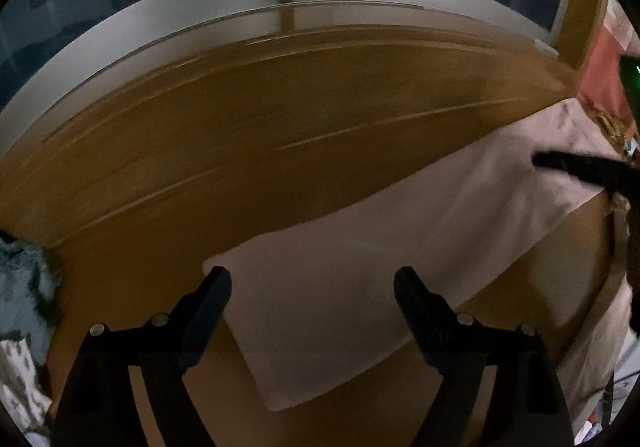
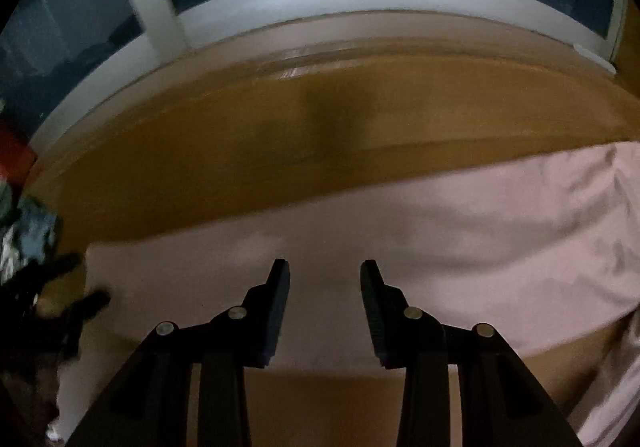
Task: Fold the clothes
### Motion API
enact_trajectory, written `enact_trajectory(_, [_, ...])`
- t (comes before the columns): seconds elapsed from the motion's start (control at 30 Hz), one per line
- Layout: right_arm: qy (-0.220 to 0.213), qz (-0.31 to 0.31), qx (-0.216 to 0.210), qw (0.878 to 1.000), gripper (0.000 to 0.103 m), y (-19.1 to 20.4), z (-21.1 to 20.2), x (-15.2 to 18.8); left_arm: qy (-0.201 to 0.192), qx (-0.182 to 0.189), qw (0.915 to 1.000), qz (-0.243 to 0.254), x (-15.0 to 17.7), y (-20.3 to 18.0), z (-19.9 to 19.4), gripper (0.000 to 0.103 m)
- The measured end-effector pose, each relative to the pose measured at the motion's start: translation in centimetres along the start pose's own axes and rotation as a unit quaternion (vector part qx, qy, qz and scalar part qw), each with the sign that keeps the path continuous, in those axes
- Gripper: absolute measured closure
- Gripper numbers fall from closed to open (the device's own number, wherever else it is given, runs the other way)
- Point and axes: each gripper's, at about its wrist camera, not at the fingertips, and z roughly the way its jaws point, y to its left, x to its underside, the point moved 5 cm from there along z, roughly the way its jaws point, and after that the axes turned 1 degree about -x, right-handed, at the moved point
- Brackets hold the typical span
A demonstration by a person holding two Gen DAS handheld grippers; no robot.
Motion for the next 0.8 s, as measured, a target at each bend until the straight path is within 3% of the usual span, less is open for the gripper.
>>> enact_trajectory(0.17, [0.021,-0.009,0.020,1.000,0.065,0.3,1.2,3.2,0.014,-0.027,0.9995,-0.001,0.1,1.1,1.9,0.017])
enact_trajectory(0.33, [0.004,-0.045,0.024,0.999,0.050,4.8,2.0,3.9,0.007,-0.049,0.9987,-0.010,0.0,3.3,1.9,0.017])
enact_trajectory(0.5, [-0.021,-0.014,-0.033,0.999,0.055,6.8,-0.7,4.1,0.009,-0.061,0.9980,-0.011,0.1,4.5,0.8,0.021])
enact_trajectory(0.63, [-0.051,-0.005,-0.004,0.999,0.055,4.5,-5.4,6.6,-0.007,0.006,0.9999,0.007,1.4,2.7,-3.5,0.021])
enact_trajectory(0.8, [-0.053,0.048,0.053,0.996,0.055,0.7,-8.7,12.0,-0.023,0.090,0.9931,0.072,4.6,-2.3,-8.0,0.021])
